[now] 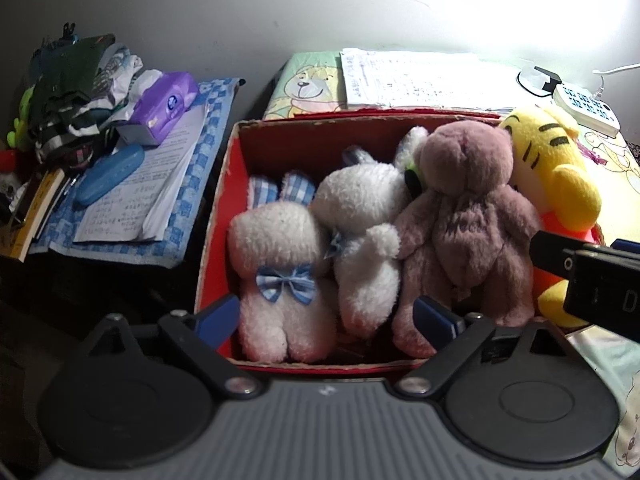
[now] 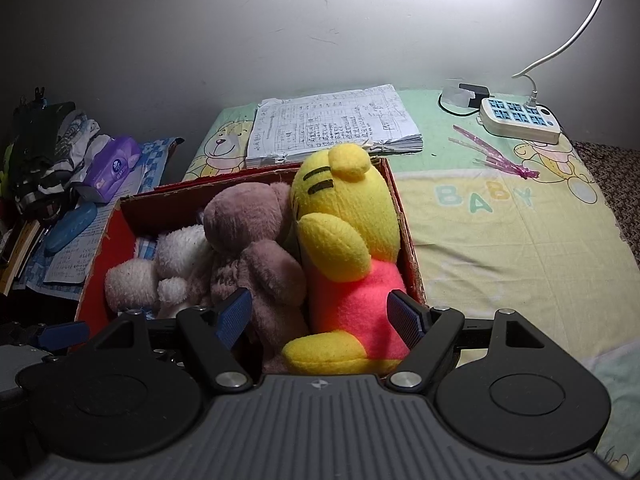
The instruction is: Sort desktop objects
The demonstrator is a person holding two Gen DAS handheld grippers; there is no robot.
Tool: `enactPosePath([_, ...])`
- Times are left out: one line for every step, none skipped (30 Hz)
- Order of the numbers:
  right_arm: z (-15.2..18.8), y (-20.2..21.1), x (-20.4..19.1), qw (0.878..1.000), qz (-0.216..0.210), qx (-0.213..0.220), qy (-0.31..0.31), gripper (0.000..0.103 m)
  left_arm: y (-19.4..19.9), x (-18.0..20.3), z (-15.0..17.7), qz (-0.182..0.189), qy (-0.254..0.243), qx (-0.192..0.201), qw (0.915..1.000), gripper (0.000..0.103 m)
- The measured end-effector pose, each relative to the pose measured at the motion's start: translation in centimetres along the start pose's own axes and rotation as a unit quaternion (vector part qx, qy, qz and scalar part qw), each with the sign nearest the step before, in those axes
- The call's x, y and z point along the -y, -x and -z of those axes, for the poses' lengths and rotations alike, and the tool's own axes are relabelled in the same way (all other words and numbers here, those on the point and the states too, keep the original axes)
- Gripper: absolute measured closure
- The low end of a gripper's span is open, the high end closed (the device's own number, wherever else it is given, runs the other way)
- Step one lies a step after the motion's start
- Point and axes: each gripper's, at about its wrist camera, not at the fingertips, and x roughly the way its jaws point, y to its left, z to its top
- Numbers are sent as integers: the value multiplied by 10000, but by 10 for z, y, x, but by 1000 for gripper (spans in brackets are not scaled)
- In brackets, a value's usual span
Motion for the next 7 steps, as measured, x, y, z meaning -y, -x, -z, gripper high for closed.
enactPosePath([0, 0, 0, 10000, 1, -5, 3, 26, 0, 0, 0, 23, 8, 9, 10000, 9])
enactPosePath([0, -1, -1, 10000, 0, -13, 1, 26, 0, -1, 0, 36, 14, 22, 10000, 9])
enactPosePath([0, -1, -1, 10000, -4, -16, 4, 26, 1, -1, 0, 29, 16, 33, 10000, 9])
enactPosePath([0, -1, -1, 10000, -3, -18, 11, 26, 1, 0, 0, 15, 11, 40, 10000, 9])
enactPosePath([0, -1, -1, 10000, -2, -14, 18, 26, 1, 0, -1, 2, 4, 46, 10000, 9])
enactPosePath([-1, -1, -2, 10000, -2, -8, 24, 26, 1, 0, -1, -24, -2, 54, 10000, 9])
enactPosePath([-1, -1, -2, 10000, -2, -1, 32, 26, 1, 1, -1, -58, -2, 56, 10000, 8])
